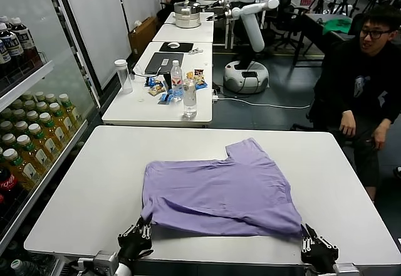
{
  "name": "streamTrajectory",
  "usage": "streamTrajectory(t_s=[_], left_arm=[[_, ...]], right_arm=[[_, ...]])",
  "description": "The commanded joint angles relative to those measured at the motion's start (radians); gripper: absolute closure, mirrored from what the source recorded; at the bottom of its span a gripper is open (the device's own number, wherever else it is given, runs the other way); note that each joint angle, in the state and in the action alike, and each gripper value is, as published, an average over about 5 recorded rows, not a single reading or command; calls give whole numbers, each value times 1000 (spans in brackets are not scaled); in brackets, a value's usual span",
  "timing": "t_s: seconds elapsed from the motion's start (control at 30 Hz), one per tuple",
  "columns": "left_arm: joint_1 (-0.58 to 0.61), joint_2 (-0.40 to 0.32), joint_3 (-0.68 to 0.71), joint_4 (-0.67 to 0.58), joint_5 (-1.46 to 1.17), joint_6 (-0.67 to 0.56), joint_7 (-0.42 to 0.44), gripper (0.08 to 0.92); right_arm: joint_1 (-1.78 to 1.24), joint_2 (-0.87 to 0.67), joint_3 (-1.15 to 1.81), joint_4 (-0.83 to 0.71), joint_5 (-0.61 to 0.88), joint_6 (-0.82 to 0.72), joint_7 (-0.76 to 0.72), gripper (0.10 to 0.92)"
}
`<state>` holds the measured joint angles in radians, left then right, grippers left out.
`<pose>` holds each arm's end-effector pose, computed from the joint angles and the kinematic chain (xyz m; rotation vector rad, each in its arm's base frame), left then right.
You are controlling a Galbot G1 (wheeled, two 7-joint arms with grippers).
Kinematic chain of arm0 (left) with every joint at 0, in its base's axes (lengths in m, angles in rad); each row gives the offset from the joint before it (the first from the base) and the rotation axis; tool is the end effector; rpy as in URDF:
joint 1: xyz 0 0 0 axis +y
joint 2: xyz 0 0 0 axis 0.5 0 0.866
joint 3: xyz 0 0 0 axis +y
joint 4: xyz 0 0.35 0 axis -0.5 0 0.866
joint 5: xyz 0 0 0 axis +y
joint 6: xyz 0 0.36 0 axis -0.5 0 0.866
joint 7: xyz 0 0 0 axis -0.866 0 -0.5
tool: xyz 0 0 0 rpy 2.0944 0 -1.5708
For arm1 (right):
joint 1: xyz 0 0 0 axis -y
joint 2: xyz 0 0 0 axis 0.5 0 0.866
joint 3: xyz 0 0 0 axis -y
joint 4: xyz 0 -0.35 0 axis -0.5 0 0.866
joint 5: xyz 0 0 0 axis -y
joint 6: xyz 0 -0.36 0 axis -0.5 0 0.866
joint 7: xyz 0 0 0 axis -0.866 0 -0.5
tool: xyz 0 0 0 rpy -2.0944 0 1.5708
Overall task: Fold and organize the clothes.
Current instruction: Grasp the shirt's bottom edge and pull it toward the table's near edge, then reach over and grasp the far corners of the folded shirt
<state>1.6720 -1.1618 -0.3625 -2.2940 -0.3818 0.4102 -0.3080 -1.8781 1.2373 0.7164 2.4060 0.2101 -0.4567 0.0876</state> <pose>0.1460 0.0047 -0.2530 -0.1481 -2.7203 0.0166 0.1131 -0.0709 -0.2178 -0.0048 -2.7055 0.2733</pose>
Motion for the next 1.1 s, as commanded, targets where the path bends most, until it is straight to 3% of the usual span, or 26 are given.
streamTrajectory(t_s=[0.03, 0.2, 0.5, 0.6, 0.77, 1.1], left_arm=[[29, 14, -41, -71, 6, 11, -6, 644], [-126, 61, -58, 21, -75, 4, -21, 514], [-509, 94, 37, 330, -159, -9, -34, 240], [-625, 82, 90, 447, -183, 3, -40, 189], [-772, 60, 168, 612, -190, 9, -43, 178], [-862, 24, 228, 755, -221, 29, -46, 177]], right_arm=[[-28, -5, 38, 81, 0, 9, -3, 607], [183, -85, 8, -34, 54, -13, 5, 460], [688, -158, -202, -394, 141, -56, 51, 224], [828, -163, -278, -520, 167, -68, 59, 206], [1049, -150, -394, -719, 245, -91, 68, 203], [1292, -58, -519, -1042, 271, -94, 50, 203]])
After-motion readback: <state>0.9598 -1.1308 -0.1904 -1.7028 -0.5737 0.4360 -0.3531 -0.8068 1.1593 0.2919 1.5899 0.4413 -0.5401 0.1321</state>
